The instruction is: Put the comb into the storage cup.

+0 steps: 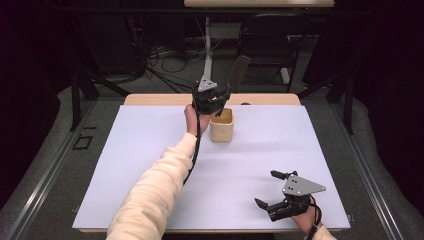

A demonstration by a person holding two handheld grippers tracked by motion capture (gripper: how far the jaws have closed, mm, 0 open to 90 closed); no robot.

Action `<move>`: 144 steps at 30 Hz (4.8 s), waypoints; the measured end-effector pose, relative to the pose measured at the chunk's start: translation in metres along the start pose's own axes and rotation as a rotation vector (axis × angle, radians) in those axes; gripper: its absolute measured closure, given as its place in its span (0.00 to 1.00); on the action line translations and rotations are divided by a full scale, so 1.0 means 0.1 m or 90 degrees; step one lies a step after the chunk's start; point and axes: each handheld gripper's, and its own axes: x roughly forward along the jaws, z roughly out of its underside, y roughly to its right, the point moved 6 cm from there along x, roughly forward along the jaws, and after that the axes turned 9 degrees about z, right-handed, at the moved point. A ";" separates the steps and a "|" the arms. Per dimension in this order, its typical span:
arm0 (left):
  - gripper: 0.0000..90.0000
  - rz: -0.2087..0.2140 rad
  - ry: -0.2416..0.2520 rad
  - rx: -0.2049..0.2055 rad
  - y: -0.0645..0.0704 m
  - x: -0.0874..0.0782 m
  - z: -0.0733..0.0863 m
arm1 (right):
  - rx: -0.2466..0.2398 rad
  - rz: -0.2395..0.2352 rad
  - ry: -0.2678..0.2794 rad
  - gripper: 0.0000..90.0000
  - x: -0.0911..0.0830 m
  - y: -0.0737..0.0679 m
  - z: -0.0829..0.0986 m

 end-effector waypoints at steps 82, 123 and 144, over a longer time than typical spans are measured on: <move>0.80 0.042 -0.107 0.020 -0.02 0.14 0.43 | -0.001 -0.001 -0.001 0.00 0.00 0.00 0.00; 0.78 0.076 -0.178 0.048 0.02 0.15 0.54 | 0.001 -0.003 0.001 0.00 0.00 0.00 0.00; 0.21 0.123 -0.175 0.030 0.07 -0.18 0.41 | 0.004 -0.003 -0.004 0.00 0.01 -0.01 0.00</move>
